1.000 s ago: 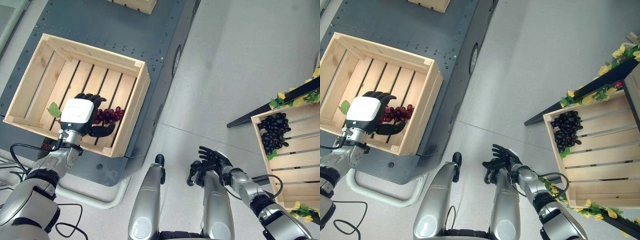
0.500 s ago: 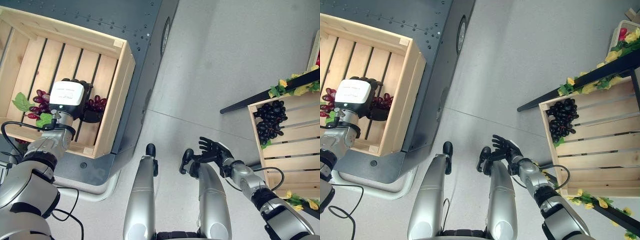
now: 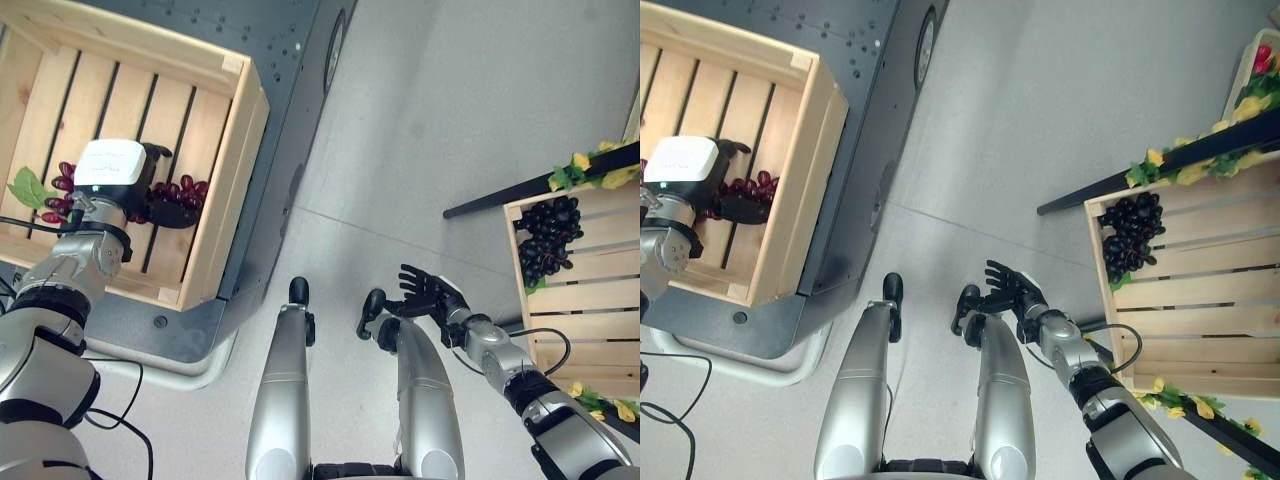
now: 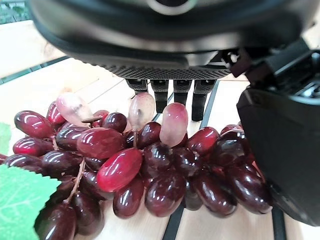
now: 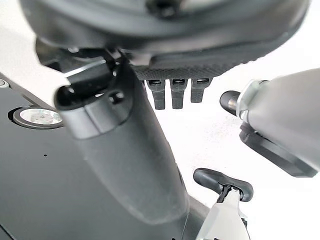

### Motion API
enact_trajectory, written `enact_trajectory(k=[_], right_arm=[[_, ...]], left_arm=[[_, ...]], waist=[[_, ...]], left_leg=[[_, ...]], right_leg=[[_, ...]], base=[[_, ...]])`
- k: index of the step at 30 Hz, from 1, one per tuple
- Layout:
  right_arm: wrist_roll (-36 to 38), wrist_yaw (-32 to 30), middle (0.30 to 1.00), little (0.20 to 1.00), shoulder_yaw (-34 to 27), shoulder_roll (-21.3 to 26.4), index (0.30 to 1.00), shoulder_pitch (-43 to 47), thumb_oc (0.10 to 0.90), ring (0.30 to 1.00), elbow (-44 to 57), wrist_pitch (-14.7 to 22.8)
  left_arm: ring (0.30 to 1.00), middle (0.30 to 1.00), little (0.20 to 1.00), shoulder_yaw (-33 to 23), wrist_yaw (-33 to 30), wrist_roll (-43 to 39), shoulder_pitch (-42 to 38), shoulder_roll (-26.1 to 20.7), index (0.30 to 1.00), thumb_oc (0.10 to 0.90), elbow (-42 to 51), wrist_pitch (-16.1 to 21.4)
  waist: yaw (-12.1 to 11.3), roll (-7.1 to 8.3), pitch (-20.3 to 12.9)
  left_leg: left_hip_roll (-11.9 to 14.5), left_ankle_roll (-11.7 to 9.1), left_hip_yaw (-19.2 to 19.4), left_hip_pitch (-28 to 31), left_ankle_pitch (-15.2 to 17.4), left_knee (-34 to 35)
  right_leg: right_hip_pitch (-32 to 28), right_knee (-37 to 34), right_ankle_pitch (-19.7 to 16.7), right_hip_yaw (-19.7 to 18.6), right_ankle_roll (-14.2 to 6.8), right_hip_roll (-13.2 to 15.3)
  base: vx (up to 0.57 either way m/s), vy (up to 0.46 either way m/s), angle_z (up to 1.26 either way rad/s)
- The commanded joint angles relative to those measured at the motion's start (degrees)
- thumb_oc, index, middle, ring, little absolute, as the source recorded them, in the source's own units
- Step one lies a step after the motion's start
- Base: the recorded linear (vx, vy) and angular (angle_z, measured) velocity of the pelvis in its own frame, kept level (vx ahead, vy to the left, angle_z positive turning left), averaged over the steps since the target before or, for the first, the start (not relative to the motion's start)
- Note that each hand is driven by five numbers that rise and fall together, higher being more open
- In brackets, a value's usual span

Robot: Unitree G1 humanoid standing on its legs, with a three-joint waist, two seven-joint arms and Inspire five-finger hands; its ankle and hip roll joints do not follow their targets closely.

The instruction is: Pick up the fruits from the basket on one side to the basket on the other side

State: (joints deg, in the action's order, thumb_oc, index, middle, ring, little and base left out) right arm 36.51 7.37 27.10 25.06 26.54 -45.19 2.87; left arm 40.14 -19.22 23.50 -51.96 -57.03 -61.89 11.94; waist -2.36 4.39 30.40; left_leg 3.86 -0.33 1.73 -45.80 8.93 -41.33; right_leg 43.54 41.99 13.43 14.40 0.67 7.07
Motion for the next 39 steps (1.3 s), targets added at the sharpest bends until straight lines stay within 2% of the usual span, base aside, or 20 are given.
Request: enact_trajectory(k=[1, 2, 10, 18, 23, 25, 26, 28, 32, 39], right_arm=[[2.46, -1.98, 0.900, 0.900, -2.59, 2.43, 0.900, -1.79, 0.800, 0.900, 3.55, 3.22], [2.07, -2.04, 0.900, 0.900, -2.60, 2.18, 0.900, -1.37, 0.800, 0.900, 3.51, 2.66], [2.28, -2.66, 0.900, 0.900, -2.91, 1.49, 0.900, -1.69, 0.800, 0.900, 2.66, 3.20], [2.80, -4.57, 0.900, 0.900, -3.64, 0.90, 0.900, -1.97, 0.800, 0.900, 2.51, 3.56], [2.38, -4.28, 0.900, 0.900, -4.08, 0.75, 0.900, -2.94, 0.800, 0.900, 2.55, 3.52], [2.61, -4.51, 0.900, 0.900, -4.11, 0.75, 0.900, -3.28, 0.800, 0.900, 2.54, 3.77], [2.78, -4.66, 0.900, 0.900, -4.09, 0.51, 0.900, -3.52, 0.800, 0.900, 2.52, 3.81], [2.91, -4.64, 0.900, 0.900, -4.04, 0.29, 0.900, -3.81, 0.800, 0.900, 2.52, 3.77], [2.26, -5.29, 0.900, 0.900, -4.27, -1.83, 0.900, -6.68, 0.800, 0.900, 3.71, 4.47], [1.92, -6.49, 0.900, 0.900, -4.24, -4.90, 0.900, -9.15, 0.800, 0.900, 5.11, 5.23]], left_arm=[[0.540, 0.540, 0.540, -0.51, 9.78, -0.21, 3.35, 0.45, 0.540, 0.560, -8.11, -11.01], [0.300, 0.300, 0.300, -1.44, 9.01, -0.39, 3.91, 1.00, 0.300, 0.400, -8.65, -11.17], [0.300, 0.300, 0.300, -2.17, 6.79, 2.30, 3.61, 0.73, 0.300, 0.400, -8.39, -12.62], [0.300, 0.300, 0.300, -2.59, 5.96, 2.57, 4.83, 1.20, 0.300, 0.400, -6.27, -10.80], [0.300, 0.300, 0.300, -4.34, 2.95, -0.23, 6.62, 1.50, 0.300, 0.400, -5.97, -9.47], [0.300, 0.300, 0.300, -5.73, 1.75, -3.99, 7.29, 1.54, 0.300, 0.400, -5.57, -9.13], [0.300, 0.300, 0.300, -8.25, 0.19, -9.13, 7.96, 1.87, 0.300, 0.400, -5.67, -8.37], [0.300, 0.300, 0.300, -10.54, -0.48, -13.93, 8.39, 2.12, 0.300, 0.400, -5.73, -7.48], [0.300, 0.300, 0.300, -23.03, -2.34, -30.17, 10.86, 3.96, 0.300, 0.400, -3.64, -1.79], [0.300, 0.300, 0.300, -33.91, -3.64, -47.20, 14.58, 8.77, 0.300, 0.400, 2.87, 6.85]], waist=[[0.44, -0.59, -0.60], [0.42, -0.74, -0.60], [-0.21, -0.62, -0.60], [-0.74, -0.81, -0.60], [-0.78, -0.81, -0.60], [-0.90, -0.89, -0.60], [-1.05, -0.83, -0.60], [-1.13, -0.75, -0.60], [-1.75, -0.31, -0.60], [-2.80, 0.11, -0.60]], left_leg=[[-3.80, 3.78, 4.65, 5.55, 2.69, 5.03], [-3.81, 3.66, 4.58, 5.97, 2.70, 5.07], [-3.95, 3.42, 3.84, 7.87, 2.44, 6.22], [-4.16, 3.33, 3.34, 9.04, 2.11, 6.98], [-4.19, 3.21, 3.14, 9.77, 1.95, 7.26], [-4.26, 3.20, 3.11, 9.97, 1.87, 7.36], [-4.31, 3.17, 3.04, 10.19, 1.89, 7.30], [-4.40, 3.15, 2.97, 10.33, 1.92, 7.22], [-4.84, 3.16, 2.45, 12.04, 2.09, 7.66], [-5.71, 3.24, 1.46, 15.96, 2.43, 9.39]], right_leg=[[-5.96, -2.74, -0.55, -0.05, 0.20, -1.39], [-6.29, -2.66, -0.33, -0.06, 0.32, -1.28], [-8.16, -3.26, -0.02, 0.78, 0.45, -0.92], [-9.23, -3.30, 0.38, 1.37, 0.80, -0.72], [-9.76, -3.20, 0.64, 1.35, 1.02, -0.75], [-10.04, -3.26, 0.76, 1.40, 1.11, -0.74], [-10.23, -3.07, 0.94, 1.42, 1.21, -0.72], [-10.38, -2.90, 1.08, 1.41, 1.32, -0.76], [-12.03, -2.89, 1.56, 1.69, 1.33, -0.60], [-15.70, -4.13, 1.75, 1.99, 1.04, -0.38]], base=[[0.00, 0.000, 0.00], [0.00, 0.000, 0.00], [0.00, -0.045, -0.02], [0.00, -0.037, 0.03], [0.00, -0.014, 0.00], [0.01, -0.021, 0.00], [0.02, -0.040, -0.01], [0.02, -0.046, 0.00], [0.04, -0.067, 0.03], [0.02, -0.066, 0.09]])
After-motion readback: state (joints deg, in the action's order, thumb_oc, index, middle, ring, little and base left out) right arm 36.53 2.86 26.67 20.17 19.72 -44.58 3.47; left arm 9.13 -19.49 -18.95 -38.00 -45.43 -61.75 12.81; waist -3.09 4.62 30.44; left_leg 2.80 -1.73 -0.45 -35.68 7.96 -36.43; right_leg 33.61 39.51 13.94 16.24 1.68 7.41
